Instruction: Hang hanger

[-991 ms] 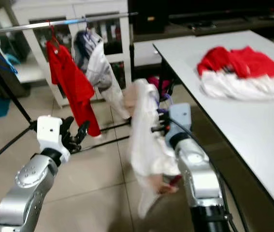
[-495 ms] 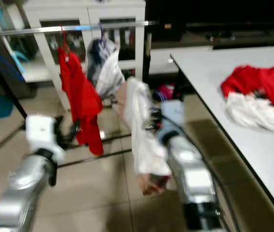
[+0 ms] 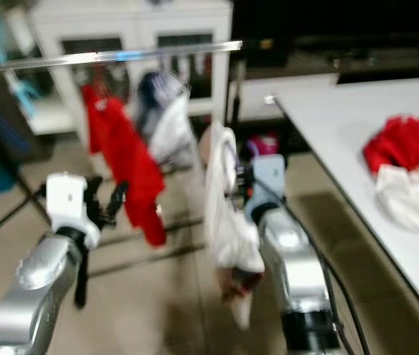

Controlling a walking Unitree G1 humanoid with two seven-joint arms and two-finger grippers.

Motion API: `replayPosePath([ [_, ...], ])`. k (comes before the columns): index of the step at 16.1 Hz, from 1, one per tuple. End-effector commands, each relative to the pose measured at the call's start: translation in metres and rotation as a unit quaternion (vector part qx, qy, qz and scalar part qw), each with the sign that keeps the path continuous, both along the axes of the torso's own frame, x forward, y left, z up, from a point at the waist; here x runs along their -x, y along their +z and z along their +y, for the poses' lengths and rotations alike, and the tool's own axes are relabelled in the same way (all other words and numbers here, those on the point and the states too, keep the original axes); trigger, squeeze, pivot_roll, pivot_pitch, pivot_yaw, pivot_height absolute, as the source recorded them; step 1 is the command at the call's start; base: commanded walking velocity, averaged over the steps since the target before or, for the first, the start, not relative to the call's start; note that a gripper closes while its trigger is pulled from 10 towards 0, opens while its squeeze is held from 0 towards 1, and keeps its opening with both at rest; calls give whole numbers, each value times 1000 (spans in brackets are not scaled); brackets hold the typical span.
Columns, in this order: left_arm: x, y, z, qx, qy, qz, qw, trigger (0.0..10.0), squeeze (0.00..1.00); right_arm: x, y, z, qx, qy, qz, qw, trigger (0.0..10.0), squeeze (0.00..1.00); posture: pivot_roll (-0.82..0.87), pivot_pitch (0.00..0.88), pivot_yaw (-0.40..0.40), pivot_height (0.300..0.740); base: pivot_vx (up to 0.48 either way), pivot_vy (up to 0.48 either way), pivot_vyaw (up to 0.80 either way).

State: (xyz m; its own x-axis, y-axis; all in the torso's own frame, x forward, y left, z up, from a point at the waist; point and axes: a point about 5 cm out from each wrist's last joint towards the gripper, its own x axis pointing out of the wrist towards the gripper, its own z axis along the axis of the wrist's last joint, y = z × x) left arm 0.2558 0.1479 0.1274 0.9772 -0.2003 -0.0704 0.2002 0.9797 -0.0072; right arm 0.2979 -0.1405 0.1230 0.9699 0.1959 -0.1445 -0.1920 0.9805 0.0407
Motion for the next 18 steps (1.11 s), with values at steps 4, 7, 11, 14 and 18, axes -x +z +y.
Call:
replayPosePath([
  [4,1,3,0,-6,-4,-6,1000,10000,0,-6,11,-13,24,-28,-28,999,10000,0,-76,0,27,740,451,0,0],
  [7,1,3,-1,-7,-8,-5,1000,10000,0,-13,16,-23,48,-32,-41,998,10000,0,-78,0,30,740,449,0,0],
  [11,1,2,-1,-11,-16,-4,1000,10000,0,-24,32,-24,76,69,-59,993,10000,0,-71,0,27,740,447,0,0],
  [14,8,4,-6,-21,-52,-1,998,10000,0,-8,32,-12,105,210,-39,971,10000,0,-70,0,26,740,120,0,0],
  [18,13,3,-9,-41,-80,1,996,10000,0,5,38,8,114,293,-45,948,10000,0,-74,0,31,740,0,0,0],
])
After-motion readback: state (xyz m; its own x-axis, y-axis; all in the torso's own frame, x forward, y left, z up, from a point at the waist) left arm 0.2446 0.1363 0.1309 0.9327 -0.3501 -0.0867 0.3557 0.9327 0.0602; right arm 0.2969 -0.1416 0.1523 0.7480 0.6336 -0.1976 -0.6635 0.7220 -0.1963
